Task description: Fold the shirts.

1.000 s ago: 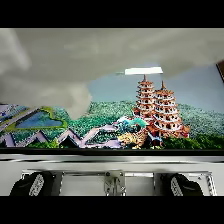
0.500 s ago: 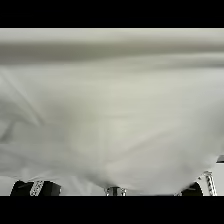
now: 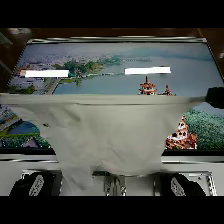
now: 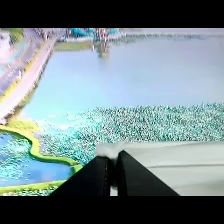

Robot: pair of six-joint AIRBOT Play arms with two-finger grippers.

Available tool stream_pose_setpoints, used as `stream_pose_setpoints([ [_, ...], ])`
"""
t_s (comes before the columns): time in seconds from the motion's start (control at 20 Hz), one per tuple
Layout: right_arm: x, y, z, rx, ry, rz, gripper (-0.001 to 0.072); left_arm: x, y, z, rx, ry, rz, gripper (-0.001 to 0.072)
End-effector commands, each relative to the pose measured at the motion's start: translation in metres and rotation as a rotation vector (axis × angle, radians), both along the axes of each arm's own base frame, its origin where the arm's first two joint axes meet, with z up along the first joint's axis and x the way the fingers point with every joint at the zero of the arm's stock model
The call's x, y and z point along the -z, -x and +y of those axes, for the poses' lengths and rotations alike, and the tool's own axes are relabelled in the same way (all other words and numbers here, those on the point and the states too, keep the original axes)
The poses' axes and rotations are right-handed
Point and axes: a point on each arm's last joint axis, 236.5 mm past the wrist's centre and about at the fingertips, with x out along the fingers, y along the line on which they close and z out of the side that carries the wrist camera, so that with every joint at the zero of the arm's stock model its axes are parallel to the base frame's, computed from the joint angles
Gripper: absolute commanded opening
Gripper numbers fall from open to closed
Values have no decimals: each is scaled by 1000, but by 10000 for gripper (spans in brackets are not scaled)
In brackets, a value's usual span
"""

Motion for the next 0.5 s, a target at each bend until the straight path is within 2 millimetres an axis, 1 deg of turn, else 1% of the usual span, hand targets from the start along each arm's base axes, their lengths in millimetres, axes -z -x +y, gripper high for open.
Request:
stream_pose_setpoints([
  [0.0,93,-90,2,29,-124,-50,65,103,-74,-4,-15,137,82,43],
  [0.1,119,-150,14,37,-173,-152,65,141,-123,-19,8,167,116,43],
  [0.15,126,-176,22,30,-167,-217,65,154,-150,-22,2,165,107,43],
  [0.2,128,-201,31,15,-147,-292,65,163,-175,-21,-11,162,87,43],
  [0.25,126,-225,43,2,-131,-382,65,170,-199,-19,-28,162,63,43],
  [0.3,120,-245,53,-10,-113,-475,65,177,-222,-16,-46,159,36,43],
  [0.35,115,-260,61,-15,-100,-553,65,185,-241,-14,-61,161,22,43],
  [0.4,112,-272,65,-15,-90,-615,65,194,-253,-14,-68,164,25,43],
  [0.45,115,-278,66,-11,-85,-638,65,208,-262,-15,-70,169,43,43],
])
